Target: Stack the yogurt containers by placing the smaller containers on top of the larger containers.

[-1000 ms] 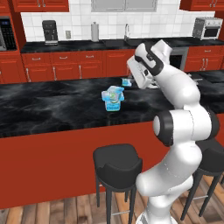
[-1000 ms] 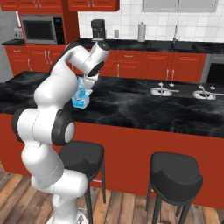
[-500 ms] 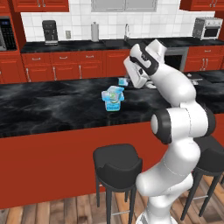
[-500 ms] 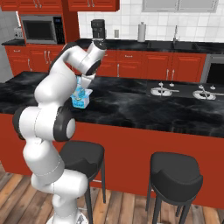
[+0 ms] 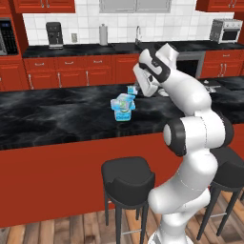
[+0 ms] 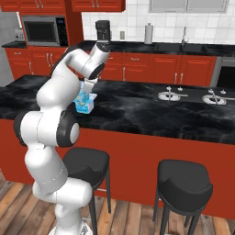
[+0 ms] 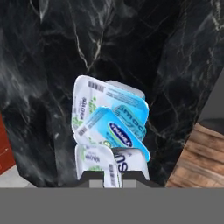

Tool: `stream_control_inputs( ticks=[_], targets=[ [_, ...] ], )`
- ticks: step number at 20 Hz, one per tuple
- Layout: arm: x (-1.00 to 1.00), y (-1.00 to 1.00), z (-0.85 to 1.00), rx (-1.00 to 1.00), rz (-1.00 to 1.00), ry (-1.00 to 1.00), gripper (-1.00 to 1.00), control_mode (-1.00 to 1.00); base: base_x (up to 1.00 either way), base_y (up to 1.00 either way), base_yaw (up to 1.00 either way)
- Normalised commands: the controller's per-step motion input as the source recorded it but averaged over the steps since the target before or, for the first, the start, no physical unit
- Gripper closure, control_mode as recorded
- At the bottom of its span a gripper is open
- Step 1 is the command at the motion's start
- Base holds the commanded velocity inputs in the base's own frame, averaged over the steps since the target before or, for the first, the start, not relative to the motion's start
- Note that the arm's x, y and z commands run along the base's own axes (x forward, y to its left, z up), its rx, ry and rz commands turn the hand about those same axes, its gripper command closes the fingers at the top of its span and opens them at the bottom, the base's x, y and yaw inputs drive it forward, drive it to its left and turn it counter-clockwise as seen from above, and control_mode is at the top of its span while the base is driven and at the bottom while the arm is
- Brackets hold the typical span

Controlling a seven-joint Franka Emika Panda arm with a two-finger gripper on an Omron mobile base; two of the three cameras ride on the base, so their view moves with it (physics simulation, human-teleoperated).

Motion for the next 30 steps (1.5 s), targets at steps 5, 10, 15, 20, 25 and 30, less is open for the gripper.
stream_control_inputs(
  ticks=[5, 10, 15, 20, 25, 30],
  targets=[
    [0.0, 0.01, -0.08, 0.0, -0.02, 0.0, 1.0, -1.0, 0.0, 0.0, 0.0],
    [0.02, 0.0, -0.1, 0.0, -0.01, 0.0, 1.0, -1.0, 0.0, 0.0, 0.0],
    [0.12, 0.1, -0.11, 0.0, -0.02, 0.0, 1.0, -1.0, 0.0, 0.0, 0.0],
    [0.13, 0.16, -0.04, 0.0, -0.02, 0.0, 1.0, -1.0, 0.0, 0.0, 0.0],
    [0.12, 0.08, 0.0, 0.0, -0.02, 0.0, 1.0, -1.0, 0.0, 0.0, 0.0],
    [0.11, 0.0, -0.01, 0.0, -0.02, 0.0, 1.0, -1.0, 0.0, 0.0, 0.0]
  ],
)
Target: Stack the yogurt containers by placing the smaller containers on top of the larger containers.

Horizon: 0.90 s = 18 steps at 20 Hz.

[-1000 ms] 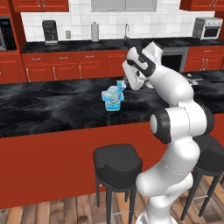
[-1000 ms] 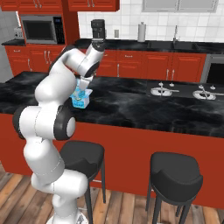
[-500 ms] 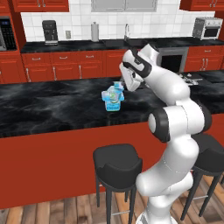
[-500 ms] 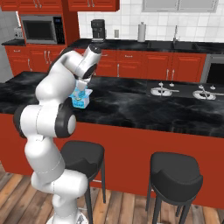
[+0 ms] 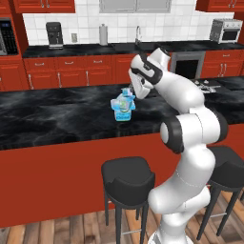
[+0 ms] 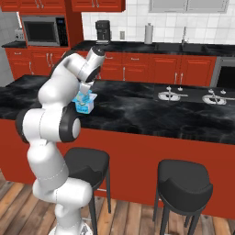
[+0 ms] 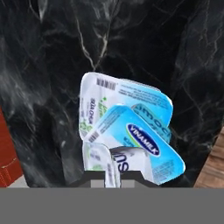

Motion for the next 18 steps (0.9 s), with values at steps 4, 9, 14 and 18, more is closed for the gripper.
stream_control_inputs(
  ticks=[4, 9, 14, 18],
  targets=[
    [0.13, 0.0, -0.01, 0.0, -0.01, 0.0, 1.0, -1.0, 0.0, 0.0, 0.0],
    [0.05, 0.01, -0.05, 0.0, -0.02, 0.0, 1.0, -1.0, 0.0, 0.0, 0.0],
    [0.0, 0.06, -0.02, 0.0, -0.02, 0.0, 1.0, -1.0, 0.0, 0.0, 0.0],
    [0.0, 0.12, 0.0, 0.0, -0.04, 0.0, -1.0, -1.0, 0.0, 0.0, 0.0]
  ],
)
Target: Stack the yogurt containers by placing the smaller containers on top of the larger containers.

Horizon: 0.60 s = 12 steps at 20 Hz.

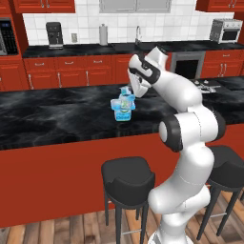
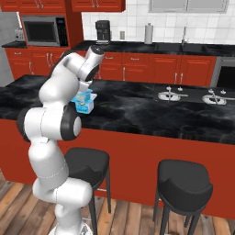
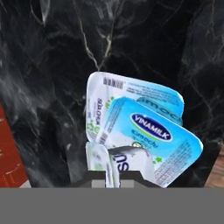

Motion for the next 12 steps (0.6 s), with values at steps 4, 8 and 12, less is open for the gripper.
stream_control_inputs(
  ticks=[4, 8, 12],
  targets=[
    [0.0, 0.07, 0.0, 0.0, -0.05, 0.0, -1.0, -1.0, 0.0, 0.0, 0.0],
    [-0.07, 0.0, -0.04, 0.0, -0.03, 0.0, -1.0, -1.0, 0.0, 0.0, 0.0],
    [-0.18, -0.01, -0.01, 0.0, -0.03, 0.0, -1.0, -1.0, 0.0, 0.0, 0.0]
  ],
)
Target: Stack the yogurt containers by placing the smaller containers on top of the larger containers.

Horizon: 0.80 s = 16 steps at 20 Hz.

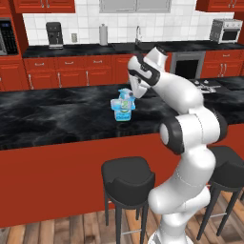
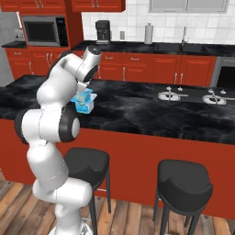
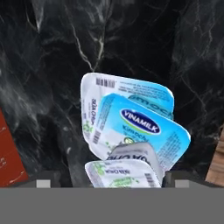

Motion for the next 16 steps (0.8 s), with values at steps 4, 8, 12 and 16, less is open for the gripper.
stream_control_inputs(
  ticks=[4, 8, 12, 16],
  targets=[
    [-0.61, -0.29, 0.0, 0.0, -0.03, 0.0, -1.0, -1.0, 0.0, 0.0, 0.0],
    [-0.69, -0.3, 0.11, 0.0, -0.03, 0.0, -1.0, -1.0, 0.0, 0.0, 0.0],
    [-0.97, -0.31, 0.1, 0.0, -0.01, -0.01, -1.0, -1.0, 0.0, 0.0, 0.0],
    [-1.0, -0.14, 0.34, -0.06, 0.03, -0.12, -1.0, -1.0, 0.0, 0.0, 0.0]
  ],
)
